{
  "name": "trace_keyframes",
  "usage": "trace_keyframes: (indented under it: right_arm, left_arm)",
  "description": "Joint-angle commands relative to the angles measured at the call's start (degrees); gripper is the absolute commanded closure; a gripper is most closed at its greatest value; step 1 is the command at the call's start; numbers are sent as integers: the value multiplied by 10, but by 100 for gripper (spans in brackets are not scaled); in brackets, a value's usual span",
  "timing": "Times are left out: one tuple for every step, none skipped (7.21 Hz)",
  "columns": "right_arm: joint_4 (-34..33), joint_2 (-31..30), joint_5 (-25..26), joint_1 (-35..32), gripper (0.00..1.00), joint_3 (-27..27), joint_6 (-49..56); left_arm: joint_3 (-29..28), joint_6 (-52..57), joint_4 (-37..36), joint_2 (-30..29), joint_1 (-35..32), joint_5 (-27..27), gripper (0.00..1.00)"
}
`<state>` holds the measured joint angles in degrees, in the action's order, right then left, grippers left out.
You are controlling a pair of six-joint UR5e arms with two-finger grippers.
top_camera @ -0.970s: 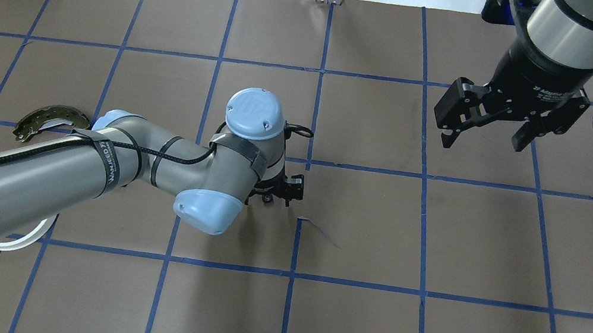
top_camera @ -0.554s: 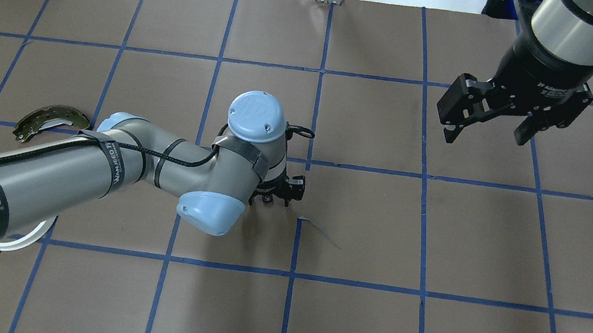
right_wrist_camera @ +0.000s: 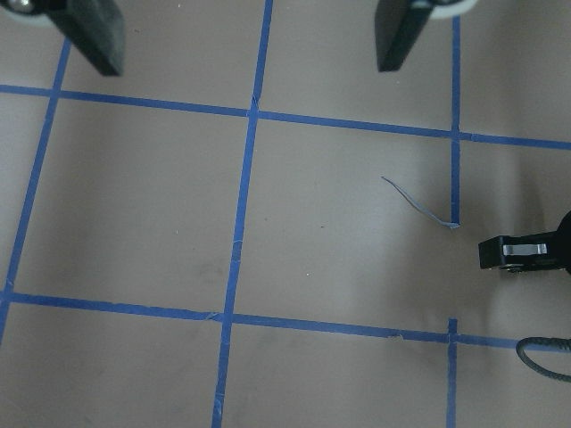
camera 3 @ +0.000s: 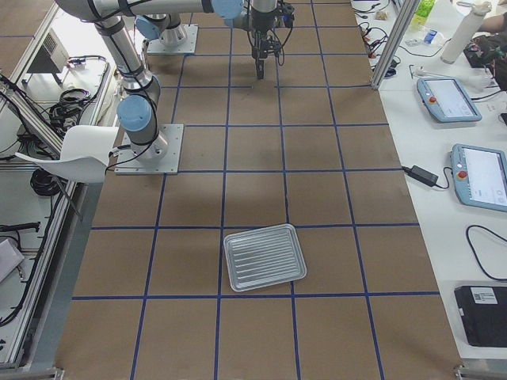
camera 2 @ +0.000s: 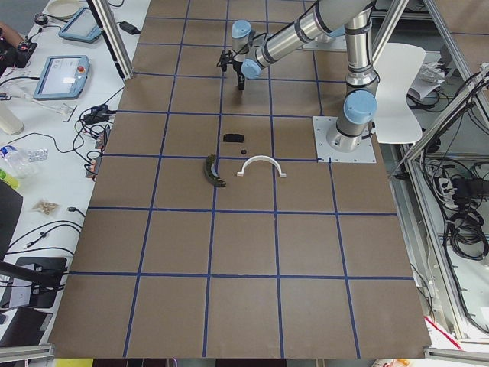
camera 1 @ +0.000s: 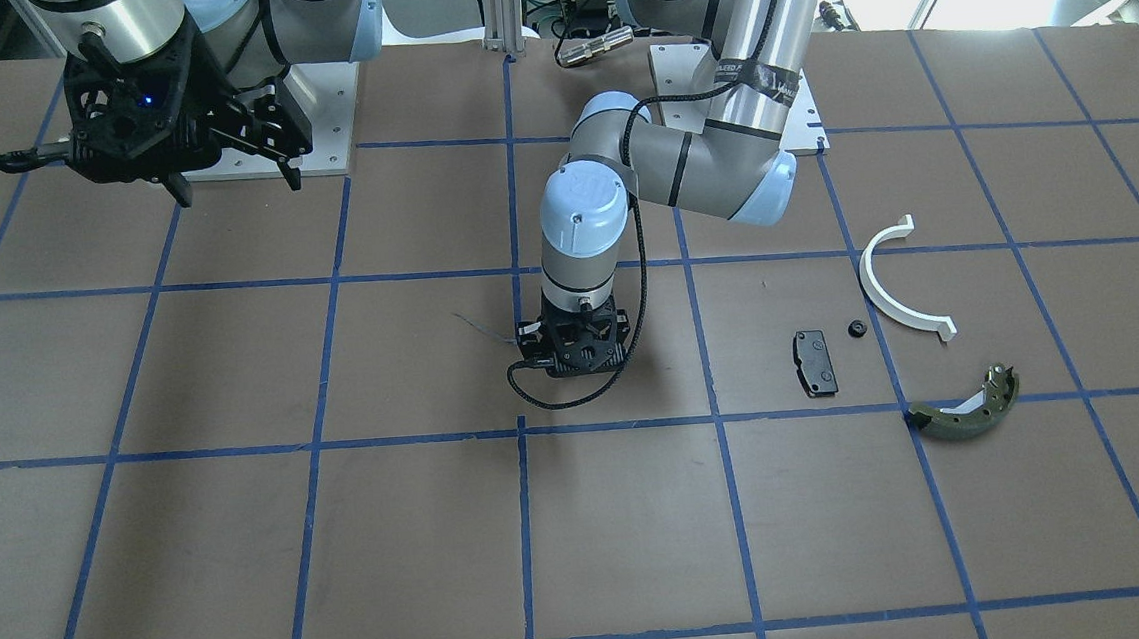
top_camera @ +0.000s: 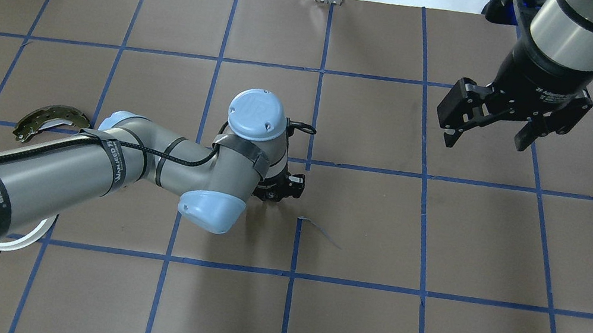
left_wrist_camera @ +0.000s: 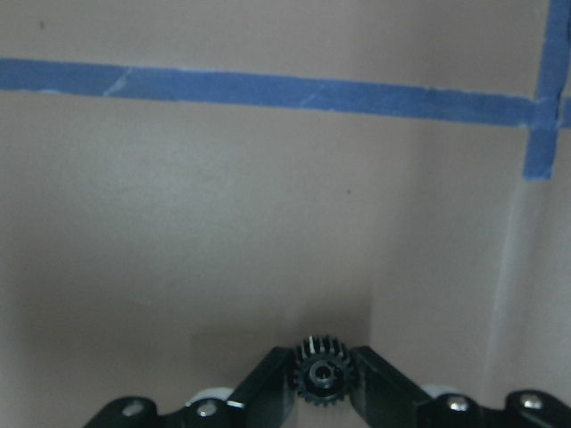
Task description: Place bearing gear from tray to pile
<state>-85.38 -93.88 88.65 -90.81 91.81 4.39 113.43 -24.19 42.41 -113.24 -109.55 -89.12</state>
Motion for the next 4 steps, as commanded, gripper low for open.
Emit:
trace_keyframes:
  right_arm:
    - [-55, -9, 30, 0, 0, 30, -82]
    - [-77, -9, 28, -1, 0, 44, -82]
    - [-93, -10, 27, -1, 0, 46, -83]
    - [-94, -10, 30, -1, 0, 46, -82]
  left_arm:
    - [-7, 21, -4, 18, 13, -18, 100]
    - [-9, 69, -1, 29, 43, -61, 100]
    - [-5, 115, 10, 42, 91, -65, 100]
    - [-4, 182, 32, 56, 142, -64, 100]
